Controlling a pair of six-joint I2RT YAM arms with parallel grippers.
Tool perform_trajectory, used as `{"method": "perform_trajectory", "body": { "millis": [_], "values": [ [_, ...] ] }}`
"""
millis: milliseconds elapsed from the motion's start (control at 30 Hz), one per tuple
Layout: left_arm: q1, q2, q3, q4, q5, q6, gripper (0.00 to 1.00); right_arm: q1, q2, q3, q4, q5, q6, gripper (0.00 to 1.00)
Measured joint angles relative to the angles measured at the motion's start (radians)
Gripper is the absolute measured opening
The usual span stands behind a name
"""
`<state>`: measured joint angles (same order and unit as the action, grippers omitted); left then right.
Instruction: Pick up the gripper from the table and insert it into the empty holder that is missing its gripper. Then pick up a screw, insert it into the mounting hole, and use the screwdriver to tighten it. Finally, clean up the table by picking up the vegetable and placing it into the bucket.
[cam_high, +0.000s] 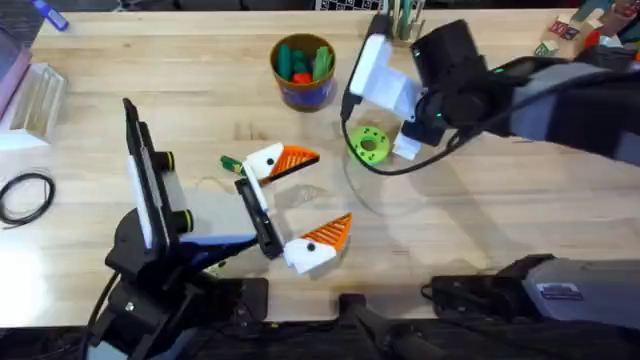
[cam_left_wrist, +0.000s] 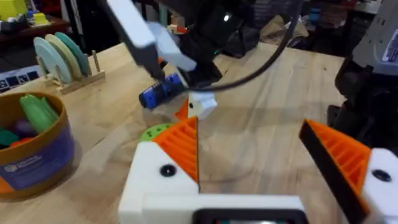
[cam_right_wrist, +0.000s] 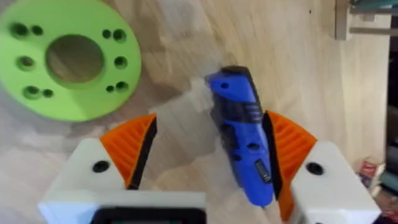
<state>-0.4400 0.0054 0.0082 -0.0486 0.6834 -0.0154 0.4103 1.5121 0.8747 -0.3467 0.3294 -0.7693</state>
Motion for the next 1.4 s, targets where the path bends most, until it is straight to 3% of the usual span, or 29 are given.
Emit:
{"method": "perform_trajectory", "body": {
  "millis": [300, 467, 667, 800, 900, 1033, 1200, 1267, 1400],
  "values": [
    [0.0, 0.0, 0.0, 0.008, -0.027, -0.006, 0.986, -0.001, -0.147, 0.057, -0.031, -0.114, 0.173, 0.989],
    [0.0, 0.001, 0.05, -0.104, -0.142, -0.095, 0.985, -0.001, -0.184, 0.058, -0.036, -0.126, 0.203, 0.99],
    [0.0, 0.092, 0.335, -0.438, -0.389, -0.142, 0.985, -0.001, -0.192, 0.058, -0.037, -0.133, 0.223, 0.99],
    [0.0, 0.247, 0.546, -0.669, -0.549, -0.167, 0.985, -0.001, -0.192, 0.058, -0.035, -0.136, 0.224, 0.991],
    [0.0, 0.397, 0.669, -0.767, -0.629, -0.177, 0.985, -0.001, -0.192, 0.058, -0.035, -0.136, 0.224, 0.99],
    [0.0, 0.565, 0.761, -0.774, -0.653, -0.181, 0.985, -0.001, -0.192, 0.058, -0.035, -0.136, 0.224, 0.989],
    [0.002, 0.69, 0.778, -0.779, -0.626, -0.192, 0.985, -0.001, -0.192, 0.058, -0.035, -0.136, 0.224, 0.99],
    [0.016, 0.724, 0.779, -0.789, -0.633, -0.254, 0.985, -0.001, -0.192, 0.058, -0.035, -0.136, 0.224, 0.99],
    [0.12, 0.815, 0.779, -0.856, -0.671, -0.521, 0.985, -0.001, -0.192, 0.058, -0.035, -0.136, 0.224, 0.99]
  ]
}}
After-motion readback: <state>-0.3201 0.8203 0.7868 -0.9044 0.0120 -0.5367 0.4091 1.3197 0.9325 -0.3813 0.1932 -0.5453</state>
